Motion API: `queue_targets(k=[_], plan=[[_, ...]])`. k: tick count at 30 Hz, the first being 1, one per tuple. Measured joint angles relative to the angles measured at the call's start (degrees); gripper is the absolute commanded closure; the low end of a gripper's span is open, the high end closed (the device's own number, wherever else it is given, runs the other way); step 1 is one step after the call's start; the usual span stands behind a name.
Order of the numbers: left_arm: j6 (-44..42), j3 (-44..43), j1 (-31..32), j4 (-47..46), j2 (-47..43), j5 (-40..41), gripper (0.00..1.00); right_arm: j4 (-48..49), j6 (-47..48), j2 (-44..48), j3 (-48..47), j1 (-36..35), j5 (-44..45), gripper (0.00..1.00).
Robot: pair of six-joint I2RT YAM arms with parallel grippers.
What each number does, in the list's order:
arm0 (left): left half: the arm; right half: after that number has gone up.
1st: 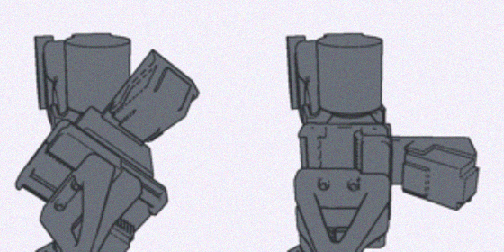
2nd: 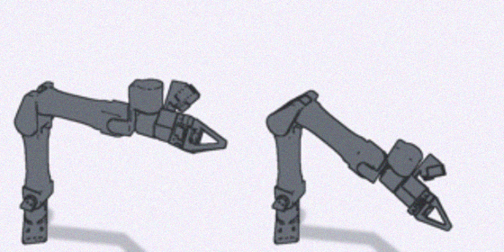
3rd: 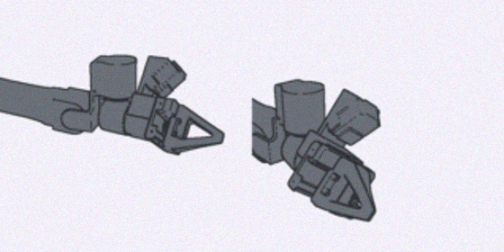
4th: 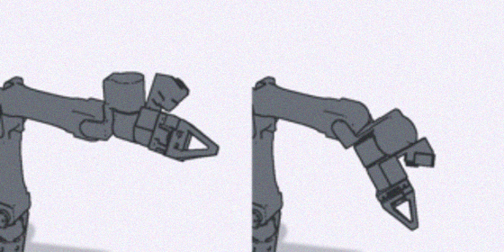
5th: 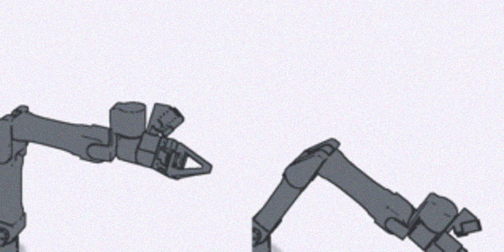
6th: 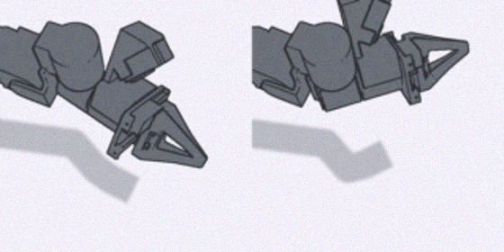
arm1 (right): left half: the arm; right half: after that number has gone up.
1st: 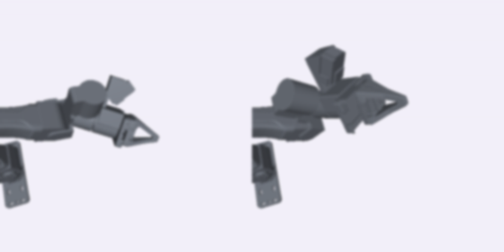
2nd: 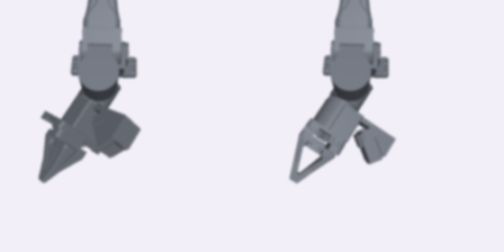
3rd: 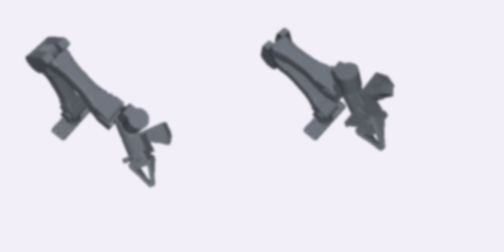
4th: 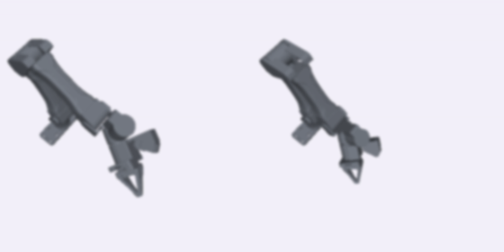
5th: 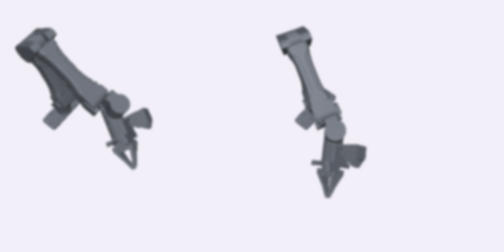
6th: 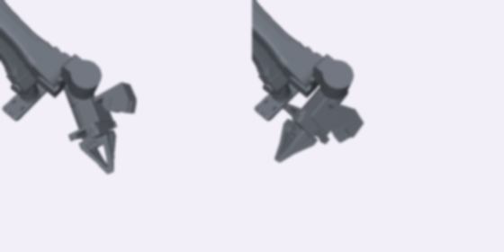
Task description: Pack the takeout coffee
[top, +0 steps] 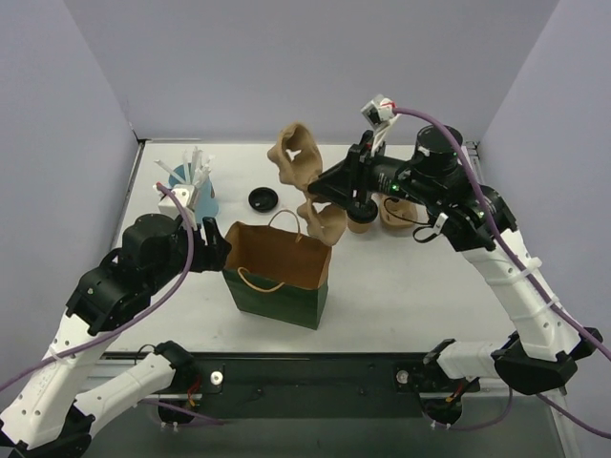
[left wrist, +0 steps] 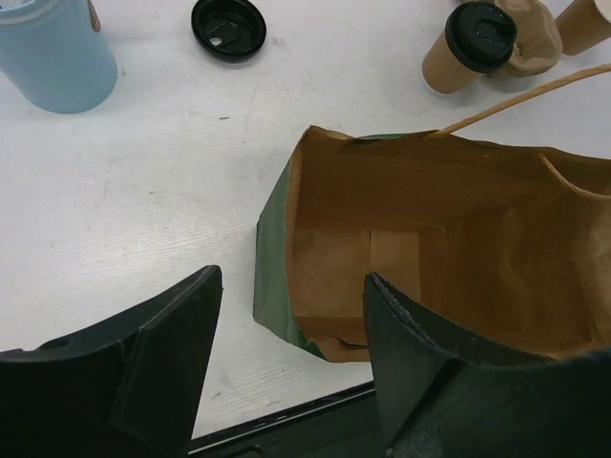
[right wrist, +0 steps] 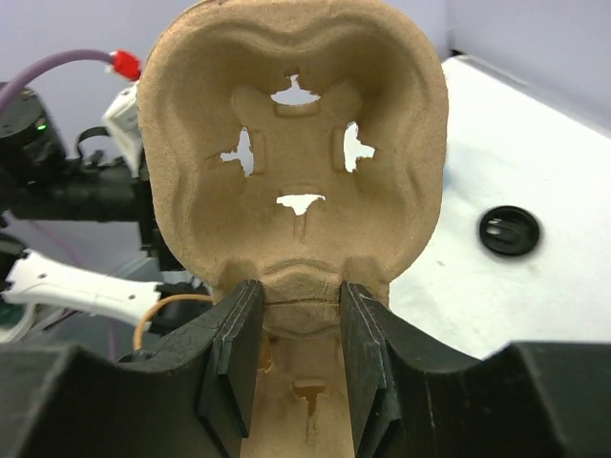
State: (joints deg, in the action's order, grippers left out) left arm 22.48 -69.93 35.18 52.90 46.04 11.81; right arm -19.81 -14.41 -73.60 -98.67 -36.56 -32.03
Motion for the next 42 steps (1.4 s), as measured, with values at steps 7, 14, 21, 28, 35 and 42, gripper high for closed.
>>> queue_targets(k=[7,14,21,28,35,42], plan=[[2.23,2.21,-0.04,0.04,-2.25,-2.05,0.34,6.14,-3.39,-0.13,4.63,-6.91,-2.8,0.68],[2.91,3.23,-0.09,-0.15,-2.38,-1.99,0.36,10.75,-5.6,-0.57,4.94,-11.41,-3.43,0.68],[3.56,4.0,-0.11,-0.37,-2.75,-1.77,0.37,12.92,-6.16,-2.14,5.07,-13.0,-3.41,0.68],[4.31,5.22,-0.15,-0.81,-4.09,-1.86,0.46,13.16,-5.55,-4.22,7.98,-13.0,-3.1,0.69],[4.39,6.73,-0.39,-2.32,-3.65,-2.49,0.66,12.28,-3.5,-6.08,10.58,-13.31,-0.92,0.69],[4.37,7.54,-0.39,-3.98,-3.61,-2.67,0.8,8.07,2.29,-6.32,11.08,-16.09,4.42,0.69]])
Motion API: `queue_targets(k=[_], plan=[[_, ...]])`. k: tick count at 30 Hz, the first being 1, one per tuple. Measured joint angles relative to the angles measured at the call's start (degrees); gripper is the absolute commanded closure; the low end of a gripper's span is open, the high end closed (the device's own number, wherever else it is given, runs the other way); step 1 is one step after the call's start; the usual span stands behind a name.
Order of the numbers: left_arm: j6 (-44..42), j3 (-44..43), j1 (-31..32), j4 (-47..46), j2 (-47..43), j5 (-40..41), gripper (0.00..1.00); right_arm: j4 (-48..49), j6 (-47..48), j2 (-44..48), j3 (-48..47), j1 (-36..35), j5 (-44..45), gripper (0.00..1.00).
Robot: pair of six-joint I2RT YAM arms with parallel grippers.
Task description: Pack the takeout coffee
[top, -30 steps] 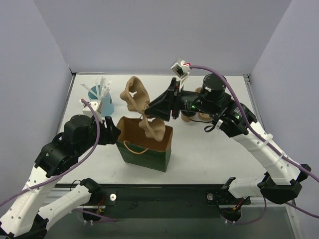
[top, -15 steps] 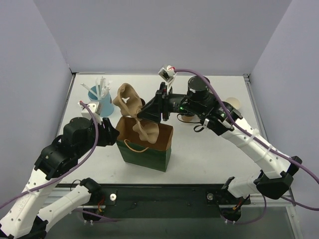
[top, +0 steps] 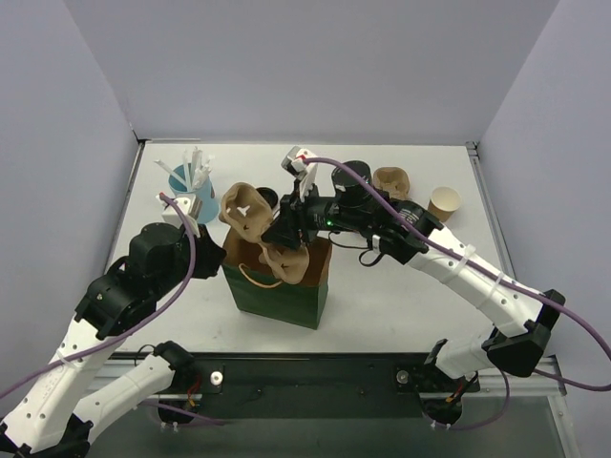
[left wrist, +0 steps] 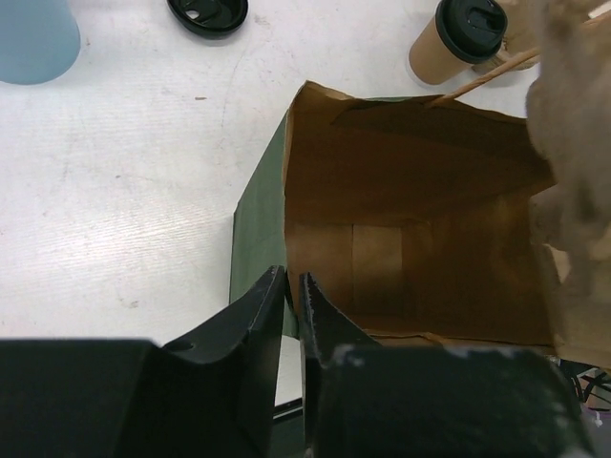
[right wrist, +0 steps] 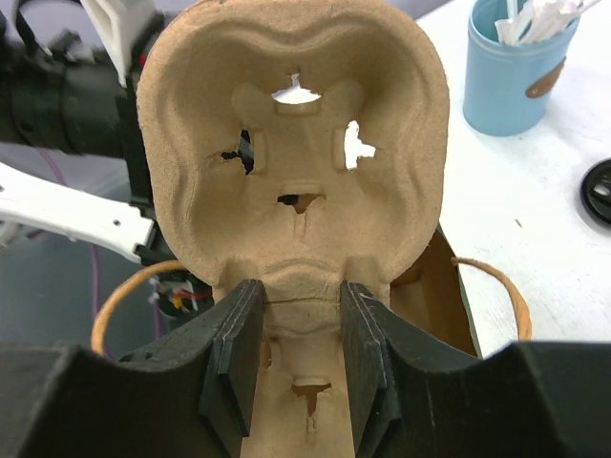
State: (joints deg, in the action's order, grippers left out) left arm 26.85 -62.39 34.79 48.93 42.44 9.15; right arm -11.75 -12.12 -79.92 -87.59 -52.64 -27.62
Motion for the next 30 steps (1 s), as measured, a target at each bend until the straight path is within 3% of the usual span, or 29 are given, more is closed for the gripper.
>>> queue_targets(k=[15,27,30], plan=[[0.0,0.33,-0.02,-2.05,-0.33,-0.22,0.83,-13.42,14.21,-4.0,-2.1,-8.22,15.89,0.71],[0.04,0.5,-0.02,-2.1,-1.4,-0.39,0.82,-19.02,15.39,-6.38,-3.98,-9.7,25.2,0.71],[0.04,0.55,-0.02,-2.14,-1.55,-0.39,0.76,-20.0,15.21,-7.3,-5.11,-9.7,26.75,0.71]])
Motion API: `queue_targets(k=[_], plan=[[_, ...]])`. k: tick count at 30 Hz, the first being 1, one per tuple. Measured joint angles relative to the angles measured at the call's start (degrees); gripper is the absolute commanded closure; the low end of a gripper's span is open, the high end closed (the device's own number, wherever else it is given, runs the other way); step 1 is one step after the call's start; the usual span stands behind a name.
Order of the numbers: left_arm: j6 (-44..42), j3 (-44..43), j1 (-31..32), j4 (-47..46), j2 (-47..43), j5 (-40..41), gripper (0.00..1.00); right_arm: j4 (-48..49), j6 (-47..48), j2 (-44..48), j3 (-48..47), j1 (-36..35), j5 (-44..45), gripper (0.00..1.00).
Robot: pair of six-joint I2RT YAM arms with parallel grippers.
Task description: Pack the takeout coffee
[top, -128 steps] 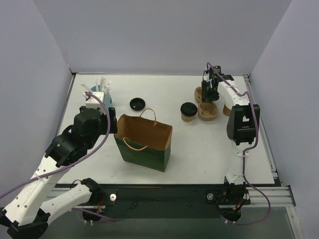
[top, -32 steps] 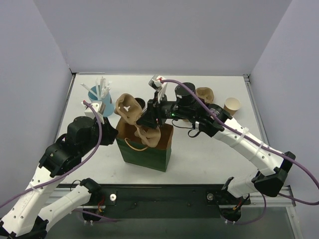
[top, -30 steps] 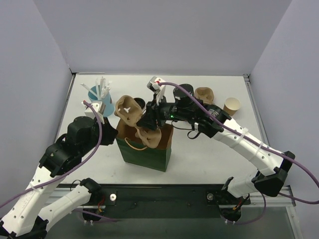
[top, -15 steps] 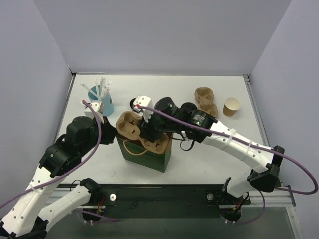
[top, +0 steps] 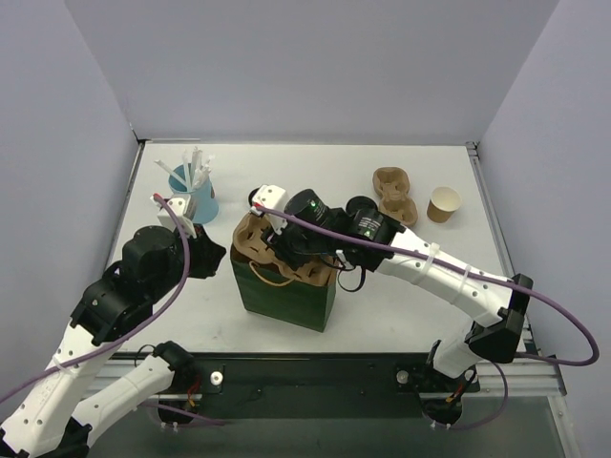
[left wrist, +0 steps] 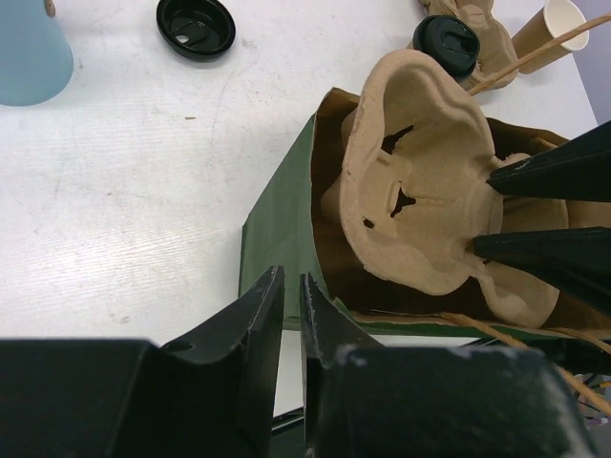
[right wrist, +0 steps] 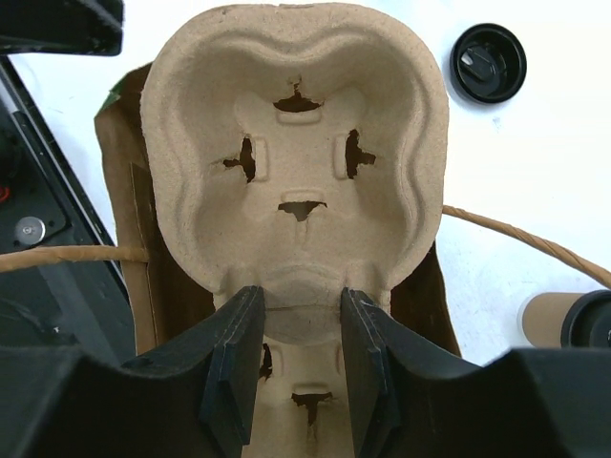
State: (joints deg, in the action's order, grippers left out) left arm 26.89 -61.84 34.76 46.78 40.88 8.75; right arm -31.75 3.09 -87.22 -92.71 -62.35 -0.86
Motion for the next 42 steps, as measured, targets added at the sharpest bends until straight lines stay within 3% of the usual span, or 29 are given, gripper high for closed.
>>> queue_targets(k=[10,42], plan=[[0.13,0.0,0.0,-0.26,-0.57,1.33,0.63,-2.34,-0.22,-2.36,-0.44,0.0,1.16,0.72],[-2.64,-0.02,0.0,-5.46,3.72,-3.96,0.57,-5.42,-0.22,-2.58,-0.52,-0.39,1.73,0.73]])
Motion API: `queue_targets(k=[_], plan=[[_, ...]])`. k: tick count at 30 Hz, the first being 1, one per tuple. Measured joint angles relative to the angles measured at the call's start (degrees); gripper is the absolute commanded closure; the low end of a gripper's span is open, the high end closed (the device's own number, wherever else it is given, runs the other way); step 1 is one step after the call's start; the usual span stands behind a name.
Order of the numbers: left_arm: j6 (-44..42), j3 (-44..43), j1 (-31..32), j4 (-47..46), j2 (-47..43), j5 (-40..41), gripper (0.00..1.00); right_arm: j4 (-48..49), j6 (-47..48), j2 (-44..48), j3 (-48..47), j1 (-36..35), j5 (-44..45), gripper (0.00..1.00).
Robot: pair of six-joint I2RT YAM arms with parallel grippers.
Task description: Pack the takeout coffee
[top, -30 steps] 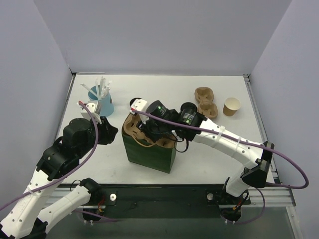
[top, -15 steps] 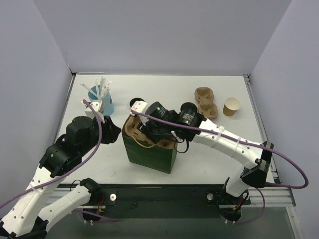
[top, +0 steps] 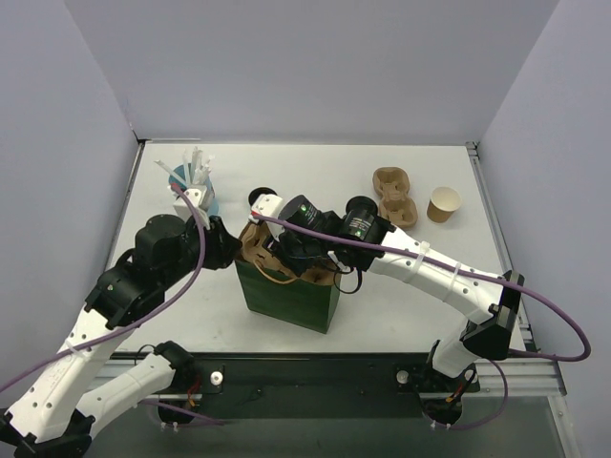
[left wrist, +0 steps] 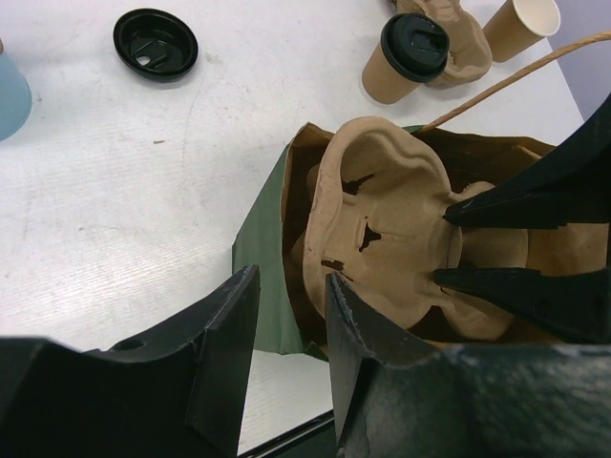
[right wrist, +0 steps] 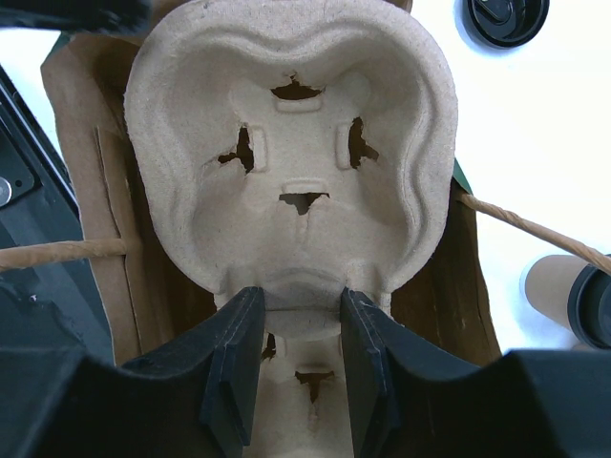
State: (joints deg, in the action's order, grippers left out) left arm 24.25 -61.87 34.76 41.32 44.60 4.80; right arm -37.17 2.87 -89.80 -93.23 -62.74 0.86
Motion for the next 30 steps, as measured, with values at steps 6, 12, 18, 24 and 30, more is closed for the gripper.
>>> queue_targets(k=[6,12,18,24,30], plan=[[-0.9,0.07,0.0,-0.92,2.43,-0.2,0.7,-0.04,-0.02,0.0,0.0,0.02,-0.02,0.74],[-1.2,0.26,0.0,-1.53,2.58,-0.15,0.74,-0.15,-0.02,0.0,0.0,0.02,-0.09,0.74],[-1.25,1.77,0.0,-1.95,1.01,0.02,0.66,-0.9,-0.07,0.0,0.0,0.02,-0.46,0.74],[-1.51,2.12,0.0,-1.97,0.28,0.57,0.65,-2.62,-0.28,-0.35,0.0,0.07,-2.43,0.74],[-2.16,2.16,0.0,-1.99,0.24,0.61,0.65,-3.65,-0.48,-3.06,0.0,0.07,-3.43,0.74]])
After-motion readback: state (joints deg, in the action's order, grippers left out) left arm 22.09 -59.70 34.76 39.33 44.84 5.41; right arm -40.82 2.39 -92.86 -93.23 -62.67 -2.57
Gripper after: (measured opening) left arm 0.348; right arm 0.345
